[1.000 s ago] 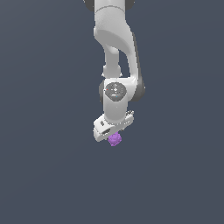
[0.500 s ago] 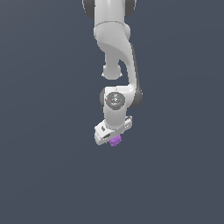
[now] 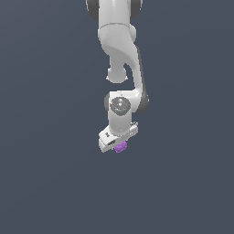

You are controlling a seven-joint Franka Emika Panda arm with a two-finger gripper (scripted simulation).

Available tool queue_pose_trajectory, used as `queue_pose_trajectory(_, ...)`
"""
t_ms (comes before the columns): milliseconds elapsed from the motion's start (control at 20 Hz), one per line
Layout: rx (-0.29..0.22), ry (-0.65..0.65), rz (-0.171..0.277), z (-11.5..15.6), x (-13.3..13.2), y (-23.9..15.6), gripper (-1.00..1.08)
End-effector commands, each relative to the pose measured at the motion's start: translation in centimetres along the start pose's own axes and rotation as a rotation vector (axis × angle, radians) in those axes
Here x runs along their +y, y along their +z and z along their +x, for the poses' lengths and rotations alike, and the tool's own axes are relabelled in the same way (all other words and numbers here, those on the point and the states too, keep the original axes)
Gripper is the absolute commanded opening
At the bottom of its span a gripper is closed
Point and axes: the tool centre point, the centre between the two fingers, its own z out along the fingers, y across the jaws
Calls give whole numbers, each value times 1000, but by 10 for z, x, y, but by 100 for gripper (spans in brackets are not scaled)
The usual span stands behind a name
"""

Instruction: Pick up the object and move it to a goal position.

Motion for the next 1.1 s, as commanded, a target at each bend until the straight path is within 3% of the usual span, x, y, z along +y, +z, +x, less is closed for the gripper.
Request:
queue_pose_trajectory(0,0,-1,0,0,-1,0,-100)
queue_pose_trajectory(550,0,0,0,-2,-18,-9,-100)
queue_pose_trajectory(1050,0,0,-1,-12,-88,-45,-100)
